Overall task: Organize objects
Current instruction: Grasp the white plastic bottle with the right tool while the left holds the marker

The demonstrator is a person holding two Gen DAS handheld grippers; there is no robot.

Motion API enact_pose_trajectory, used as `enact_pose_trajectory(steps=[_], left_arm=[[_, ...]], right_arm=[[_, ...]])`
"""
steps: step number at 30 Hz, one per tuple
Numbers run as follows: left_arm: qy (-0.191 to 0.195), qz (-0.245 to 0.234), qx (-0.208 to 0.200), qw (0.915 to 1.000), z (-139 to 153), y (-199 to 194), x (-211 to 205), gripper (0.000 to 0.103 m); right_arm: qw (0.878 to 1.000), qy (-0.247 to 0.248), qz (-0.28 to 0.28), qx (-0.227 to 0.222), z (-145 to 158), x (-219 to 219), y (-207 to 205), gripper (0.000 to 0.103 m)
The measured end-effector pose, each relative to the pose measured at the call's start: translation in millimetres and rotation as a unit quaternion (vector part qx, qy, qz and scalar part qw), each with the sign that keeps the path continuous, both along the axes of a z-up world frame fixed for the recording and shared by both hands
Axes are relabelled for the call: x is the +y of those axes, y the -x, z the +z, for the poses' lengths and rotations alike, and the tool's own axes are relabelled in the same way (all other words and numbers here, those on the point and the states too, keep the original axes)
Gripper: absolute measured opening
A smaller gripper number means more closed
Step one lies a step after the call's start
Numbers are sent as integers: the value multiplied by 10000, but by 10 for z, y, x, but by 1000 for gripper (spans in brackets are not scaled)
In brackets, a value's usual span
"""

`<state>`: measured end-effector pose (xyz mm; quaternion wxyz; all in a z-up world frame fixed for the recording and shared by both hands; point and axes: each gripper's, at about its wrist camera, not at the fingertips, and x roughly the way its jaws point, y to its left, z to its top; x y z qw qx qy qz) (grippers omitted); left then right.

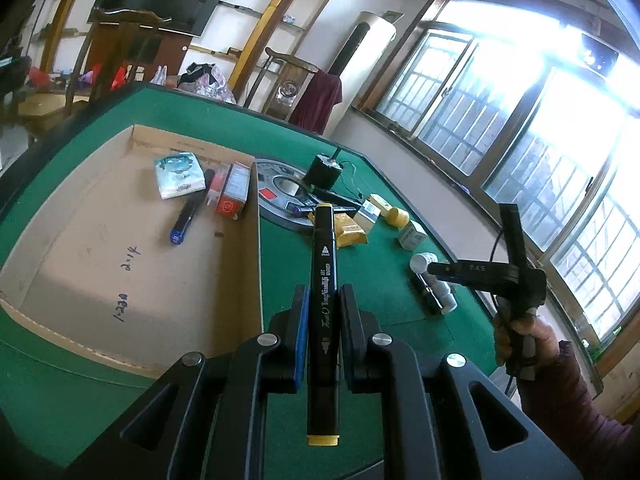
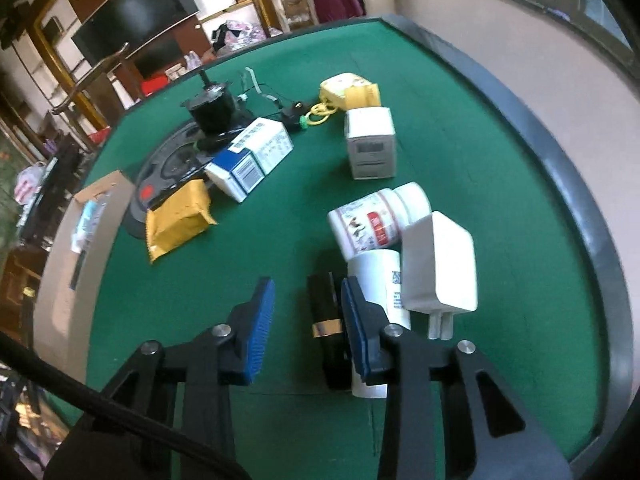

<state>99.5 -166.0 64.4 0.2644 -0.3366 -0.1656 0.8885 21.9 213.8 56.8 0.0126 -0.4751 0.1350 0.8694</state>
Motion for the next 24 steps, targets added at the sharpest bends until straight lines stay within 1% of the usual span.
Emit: enact_pose_trajectory(steps=[2,3,5,6,7,8,10,11,13,17,20,24], left_arm=[[22,22,15,10000,10,-7,-20,12],[30,37,19,10000,10,-5,-23,12],[24,45,-9,10000,0,7,-20,12],[14,38,-33,10000,-9,16,-13,12],[0,20,-66,10000,-23,24,9,12],[-5,-3,-81,10000,-28,21,23,12],[18,-50,-87,9999,-35,10,61,12],[39,-64,-81,9999,-33,-1,82,12],[72,-72,-61,9999,-17,-21,104,12],[87,-39,-30,10000,23,-61,93,12],[75,-24,-68,9999,25,-68,89,12],[47,-40,-156,9999,-2,-80,94,12]], right_arm=[[10000,-49,38,50,29,7,-40,31],[9998,-155,-43,80,50,32,-118,31],[9997,-181,-70,122,62,43,-155,31],[9995,-275,-87,138,53,48,-203,31],[9985,-534,-120,33,0,35,-205,31],[9985,-534,-120,33,0,35,-205,31],[9967,-782,-173,-110,-96,25,-187,32],[9971,-722,-183,-151,-142,38,-169,32],[9977,-644,-208,-78,-156,48,-143,32],[9969,-760,-182,32,-172,-3,-90,32],[9972,-722,-153,129,-176,-4,-76,32],[9992,-235,-116,300,-214,88,-37,32]])
